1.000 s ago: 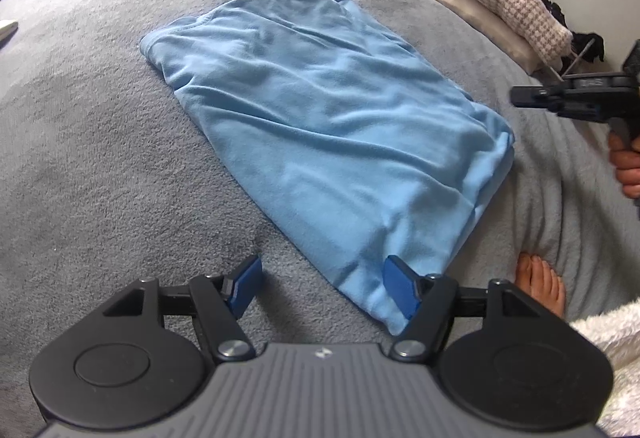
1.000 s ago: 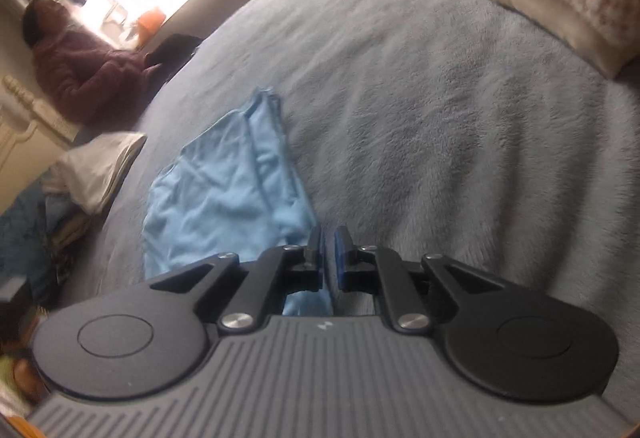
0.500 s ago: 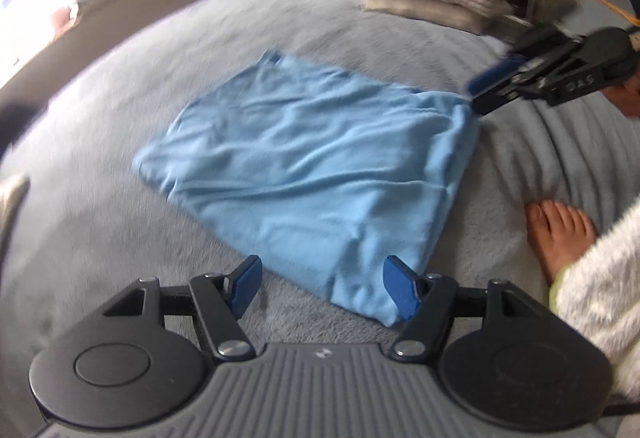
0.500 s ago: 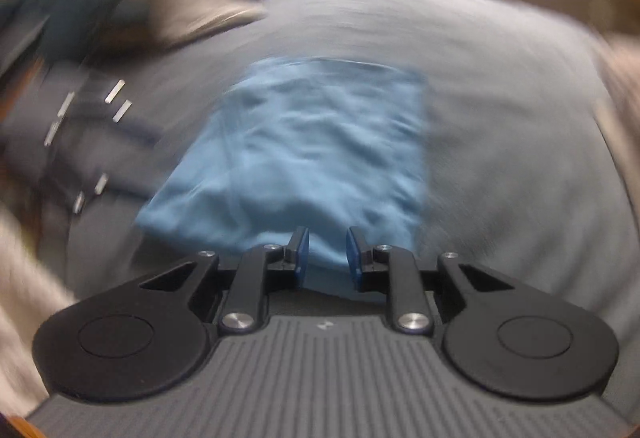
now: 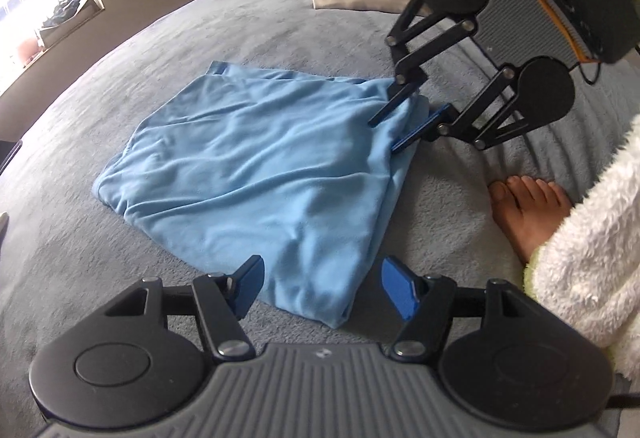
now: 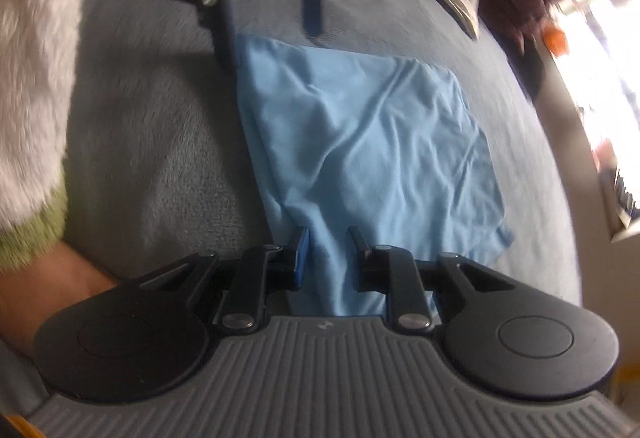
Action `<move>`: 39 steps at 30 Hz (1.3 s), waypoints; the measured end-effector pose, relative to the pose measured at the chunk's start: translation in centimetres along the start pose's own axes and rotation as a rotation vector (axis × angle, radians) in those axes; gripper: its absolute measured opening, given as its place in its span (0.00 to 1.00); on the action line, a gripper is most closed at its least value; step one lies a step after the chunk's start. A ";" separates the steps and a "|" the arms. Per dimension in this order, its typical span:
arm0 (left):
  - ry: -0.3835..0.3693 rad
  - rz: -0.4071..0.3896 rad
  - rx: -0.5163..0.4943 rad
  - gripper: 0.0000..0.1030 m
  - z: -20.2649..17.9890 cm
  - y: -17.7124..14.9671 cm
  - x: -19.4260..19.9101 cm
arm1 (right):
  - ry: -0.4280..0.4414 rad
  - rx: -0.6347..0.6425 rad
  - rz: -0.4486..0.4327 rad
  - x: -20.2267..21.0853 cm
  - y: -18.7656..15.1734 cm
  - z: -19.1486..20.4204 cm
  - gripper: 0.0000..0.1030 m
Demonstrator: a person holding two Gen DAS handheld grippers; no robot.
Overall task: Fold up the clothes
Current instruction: 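Grasp the shirt corner with the right gripper beside the left gripper's corner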
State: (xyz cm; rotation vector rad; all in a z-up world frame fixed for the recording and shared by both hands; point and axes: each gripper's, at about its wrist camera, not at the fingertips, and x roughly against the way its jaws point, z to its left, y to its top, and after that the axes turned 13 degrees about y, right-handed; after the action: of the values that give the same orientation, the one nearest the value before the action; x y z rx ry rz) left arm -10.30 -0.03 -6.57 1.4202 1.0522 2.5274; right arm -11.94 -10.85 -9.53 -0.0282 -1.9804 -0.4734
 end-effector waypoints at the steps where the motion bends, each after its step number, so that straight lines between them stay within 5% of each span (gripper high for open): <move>1: -0.002 -0.003 0.000 0.65 -0.1 0.0 -0.1 | -0.007 0.029 0.009 -0.2 0.0 0.1 0.18; 7: -0.008 -0.026 -0.004 0.63 -0.5 0.4 -0.8 | -0.013 0.178 0.018 -1.2 -0.1 1.8 0.16; 9: -0.006 -0.037 -0.010 0.61 -0.7 0.6 -1.0 | -0.021 0.171 0.012 -1.1 0.0 1.8 0.09; 16: 0.007 -0.039 -0.028 0.54 -1.2 0.8 -1.9 | 0.049 -0.176 -0.146 1.8 0.2 -2.3 0.01; 24: 0.062 -0.040 -0.145 0.46 -3.1 0.7 -2.0 | 0.104 -0.359 -0.226 3.0 -0.4 -4.4 0.01; 31: 0.097 -0.035 -0.192 0.11 -3.2 0.2 -1.6 | 0.118 -0.356 -0.221 3.2 -1.2 -3.0 0.01; 39: 0.112 -0.035 -0.212 0.04 -2.8 -0.2 -1.1 | 0.126 -0.335 -0.197 2.5 -0.9 -2.7 0.01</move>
State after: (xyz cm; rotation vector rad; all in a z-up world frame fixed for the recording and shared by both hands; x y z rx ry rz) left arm -11.93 -1.80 -8.44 1.2078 0.7856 2.6270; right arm -10.88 -13.07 -6.64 -0.0135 -1.7697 -0.9100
